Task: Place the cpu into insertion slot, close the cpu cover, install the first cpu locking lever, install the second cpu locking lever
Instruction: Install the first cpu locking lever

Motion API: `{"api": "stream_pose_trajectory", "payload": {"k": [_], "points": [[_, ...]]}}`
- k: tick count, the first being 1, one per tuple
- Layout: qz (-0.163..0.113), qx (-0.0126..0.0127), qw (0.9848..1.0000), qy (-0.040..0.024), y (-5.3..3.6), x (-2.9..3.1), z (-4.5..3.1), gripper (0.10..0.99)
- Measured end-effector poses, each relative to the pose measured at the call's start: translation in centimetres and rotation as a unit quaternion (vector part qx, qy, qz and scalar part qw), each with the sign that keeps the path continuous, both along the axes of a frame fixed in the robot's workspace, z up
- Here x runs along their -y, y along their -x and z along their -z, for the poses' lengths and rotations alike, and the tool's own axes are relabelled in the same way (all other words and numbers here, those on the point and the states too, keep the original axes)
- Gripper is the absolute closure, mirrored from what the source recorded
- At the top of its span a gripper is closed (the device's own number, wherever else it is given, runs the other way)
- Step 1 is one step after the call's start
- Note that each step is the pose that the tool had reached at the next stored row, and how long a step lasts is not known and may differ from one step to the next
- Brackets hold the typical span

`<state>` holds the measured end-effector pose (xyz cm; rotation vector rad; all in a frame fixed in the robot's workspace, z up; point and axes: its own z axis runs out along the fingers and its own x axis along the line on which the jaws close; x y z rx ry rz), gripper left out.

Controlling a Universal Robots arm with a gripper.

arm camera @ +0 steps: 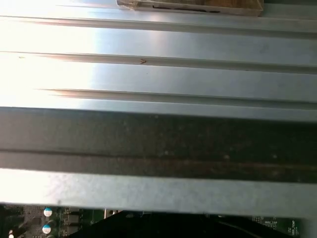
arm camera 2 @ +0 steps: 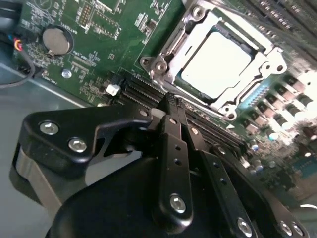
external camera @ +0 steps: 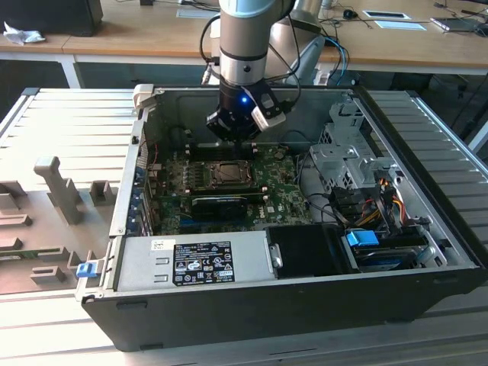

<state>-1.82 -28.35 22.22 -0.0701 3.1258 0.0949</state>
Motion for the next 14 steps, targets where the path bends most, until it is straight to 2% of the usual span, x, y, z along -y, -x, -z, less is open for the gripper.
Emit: {"api": "stream_pose_trajectory", "payload": {"k": [5, 14], "points": [[0.000, 0.0000, 1.0000, 0.0000, 0.00, 0.32, 0.00, 0.980], [0.000, 0.0000, 1.0000, 0.0001, 0.00, 0.53, 0.00, 0.980]]}}
